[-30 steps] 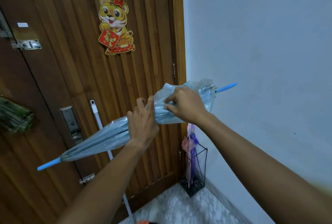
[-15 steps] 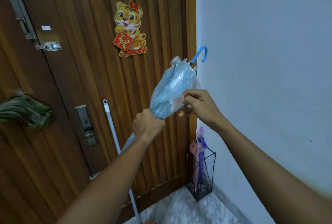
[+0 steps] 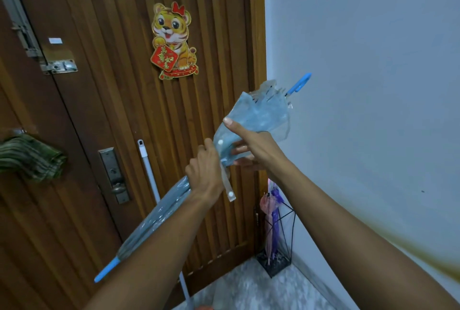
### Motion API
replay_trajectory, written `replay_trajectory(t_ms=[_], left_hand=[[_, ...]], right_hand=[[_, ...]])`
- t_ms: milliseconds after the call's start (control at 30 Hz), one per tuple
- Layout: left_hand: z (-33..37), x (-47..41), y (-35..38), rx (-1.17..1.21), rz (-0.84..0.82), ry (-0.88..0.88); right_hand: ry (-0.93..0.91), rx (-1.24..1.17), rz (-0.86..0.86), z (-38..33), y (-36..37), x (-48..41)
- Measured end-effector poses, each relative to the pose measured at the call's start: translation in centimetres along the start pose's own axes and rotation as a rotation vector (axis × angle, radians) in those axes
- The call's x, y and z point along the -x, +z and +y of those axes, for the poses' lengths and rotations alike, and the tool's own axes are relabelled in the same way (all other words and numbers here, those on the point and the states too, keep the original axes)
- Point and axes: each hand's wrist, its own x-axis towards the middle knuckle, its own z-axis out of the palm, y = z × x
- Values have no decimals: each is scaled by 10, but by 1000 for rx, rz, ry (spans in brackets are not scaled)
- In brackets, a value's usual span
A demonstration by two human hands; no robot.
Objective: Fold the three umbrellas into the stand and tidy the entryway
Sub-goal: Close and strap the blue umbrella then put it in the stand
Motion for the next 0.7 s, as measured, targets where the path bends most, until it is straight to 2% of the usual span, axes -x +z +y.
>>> replay_trajectory(t_ms=[100,233,333,467,567,700], left_hand=[[-1,2,2,-27,40,49],[-7,-2,2,72,24,26],[-18,-10,-1,170,10,-65],[-28,-12,-3,240,-96,-146],[-26,-11,-4,352,-209,-193],[-22,-11,-7,653,-356,-202]], right_hand=[[55,-42,23,1,1,-5],[106,-270,-203,7,-13,-10],[147,-291,-281,15,-28,-15],[21,-35,-121,22,-41,-23],[-42,-19,-81,25,-42,-22],[-30,-20,-58,34,-44,-24]])
